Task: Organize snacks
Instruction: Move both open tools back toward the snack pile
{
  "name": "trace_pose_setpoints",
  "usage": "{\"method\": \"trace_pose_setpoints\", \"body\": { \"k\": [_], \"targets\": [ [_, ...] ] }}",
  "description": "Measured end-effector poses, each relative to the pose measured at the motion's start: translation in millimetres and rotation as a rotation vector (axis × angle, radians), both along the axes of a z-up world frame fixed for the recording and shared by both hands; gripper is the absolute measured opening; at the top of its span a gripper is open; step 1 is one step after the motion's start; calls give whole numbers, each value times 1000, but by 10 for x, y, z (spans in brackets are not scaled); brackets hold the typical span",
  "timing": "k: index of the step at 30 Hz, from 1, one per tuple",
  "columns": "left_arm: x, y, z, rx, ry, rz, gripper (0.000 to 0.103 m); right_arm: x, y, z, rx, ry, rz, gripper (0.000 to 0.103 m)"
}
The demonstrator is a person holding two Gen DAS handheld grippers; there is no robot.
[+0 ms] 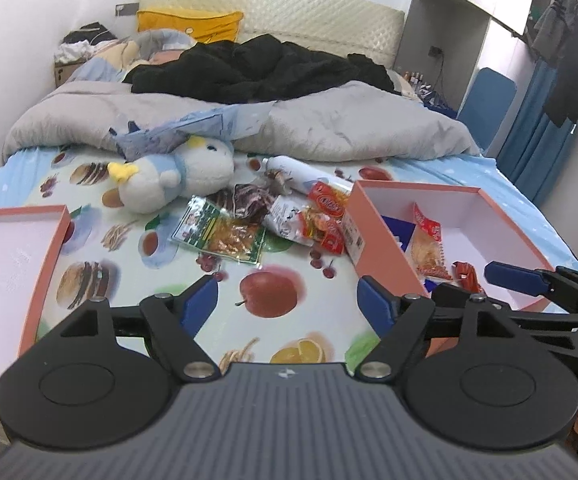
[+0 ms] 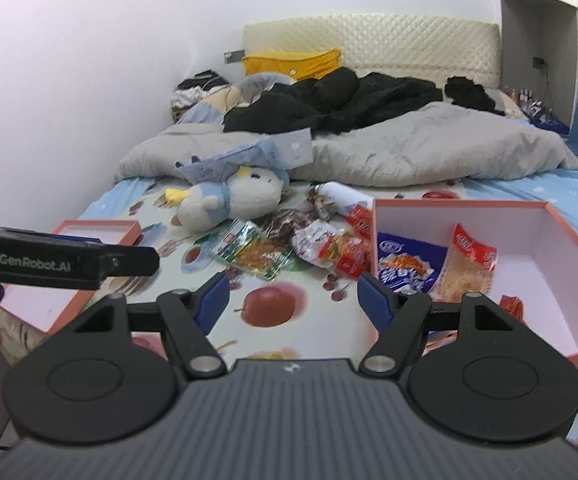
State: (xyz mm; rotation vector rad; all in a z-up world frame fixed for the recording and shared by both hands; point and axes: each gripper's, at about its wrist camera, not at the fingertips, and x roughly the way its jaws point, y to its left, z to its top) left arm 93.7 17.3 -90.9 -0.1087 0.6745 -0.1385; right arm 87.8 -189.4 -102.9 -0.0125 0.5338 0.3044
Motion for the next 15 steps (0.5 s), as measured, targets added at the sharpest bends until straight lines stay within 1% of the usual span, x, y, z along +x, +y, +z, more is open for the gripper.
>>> {"method": "trace_pose_setpoints", "body": {
  "k": [2, 6, 12, 15],
  "targets": [
    [49, 37, -29, -5, 9, 11, 81, 32, 46, -5, -15, -9, -1, 73],
    [197, 122, -114, -10, 28, 23, 81, 142, 85, -62, -10, 16, 20, 73],
    [472, 243, -288, -10, 76, 37, 81, 340, 198, -156, -120, 22, -18, 73],
    [609, 304, -370, -9, 100, 43, 81, 464, 233, -201, -148, 23, -29, 73]
  ]
}}
